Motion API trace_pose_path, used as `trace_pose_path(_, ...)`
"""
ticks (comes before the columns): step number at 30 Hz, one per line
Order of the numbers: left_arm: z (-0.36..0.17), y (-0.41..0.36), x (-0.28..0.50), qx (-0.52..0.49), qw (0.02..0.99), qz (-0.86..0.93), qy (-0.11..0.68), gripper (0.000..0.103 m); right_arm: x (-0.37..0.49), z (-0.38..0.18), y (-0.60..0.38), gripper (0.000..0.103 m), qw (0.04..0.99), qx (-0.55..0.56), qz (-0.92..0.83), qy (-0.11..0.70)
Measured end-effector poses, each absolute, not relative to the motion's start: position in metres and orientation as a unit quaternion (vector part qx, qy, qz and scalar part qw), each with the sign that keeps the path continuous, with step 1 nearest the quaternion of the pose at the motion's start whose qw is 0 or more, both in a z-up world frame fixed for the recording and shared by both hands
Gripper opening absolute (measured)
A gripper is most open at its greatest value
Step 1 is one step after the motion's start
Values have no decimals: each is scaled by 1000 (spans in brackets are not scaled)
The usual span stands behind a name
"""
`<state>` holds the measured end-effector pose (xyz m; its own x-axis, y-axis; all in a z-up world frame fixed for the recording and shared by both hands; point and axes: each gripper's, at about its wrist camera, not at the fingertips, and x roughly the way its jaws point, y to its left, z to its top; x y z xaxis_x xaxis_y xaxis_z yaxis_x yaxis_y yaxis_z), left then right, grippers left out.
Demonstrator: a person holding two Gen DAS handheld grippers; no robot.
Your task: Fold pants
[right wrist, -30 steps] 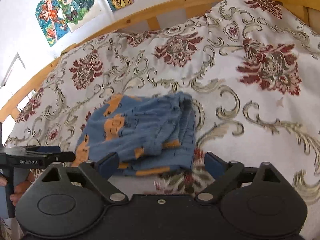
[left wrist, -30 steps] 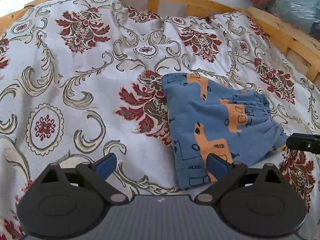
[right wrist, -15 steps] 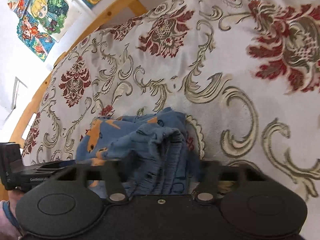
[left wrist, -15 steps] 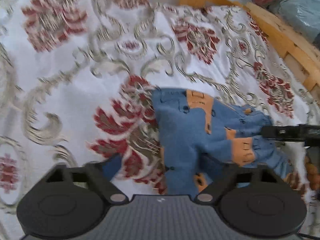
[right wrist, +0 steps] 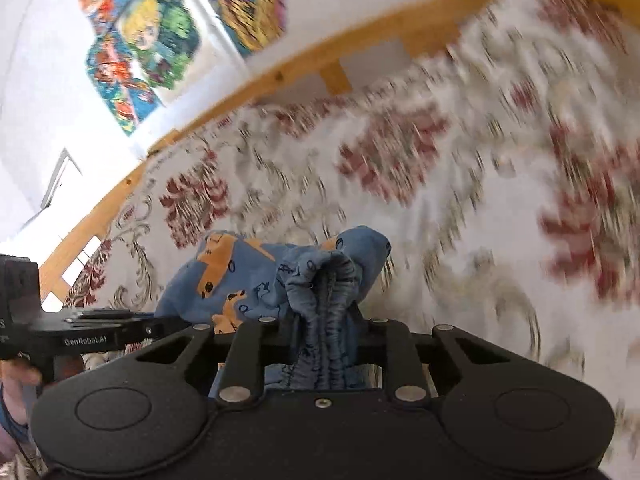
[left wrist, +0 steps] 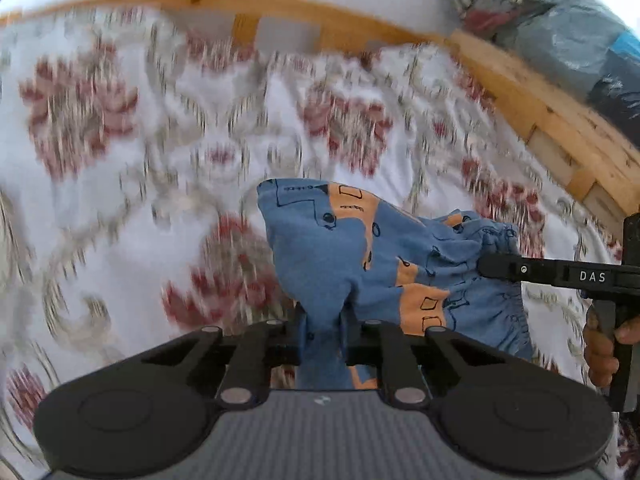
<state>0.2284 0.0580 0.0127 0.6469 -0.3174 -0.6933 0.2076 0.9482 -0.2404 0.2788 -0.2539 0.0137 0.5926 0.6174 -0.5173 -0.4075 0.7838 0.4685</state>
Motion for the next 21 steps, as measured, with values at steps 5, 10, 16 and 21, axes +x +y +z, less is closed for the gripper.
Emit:
trace_pose_path(5, 40, 65, 267, -55, 922, -122, 363, 17, 331, 30, -236, 23, 885, 148, 293, 330)
trace_pose_path(10, 41, 77, 307, -56, 928, -100, 354, 17, 374, 25, -218, 23, 886, 135, 288, 338)
trace_pose_path(16, 5, 89, 339, -70, 918, -81, 382, 18, 393, -12, -196, 23, 880, 105, 270, 375)
trace_pose_path(21, -27, 93, 348, -74, 911, -70, 400, 29, 390, -25, -193, 37, 888, 100, 235, 383)
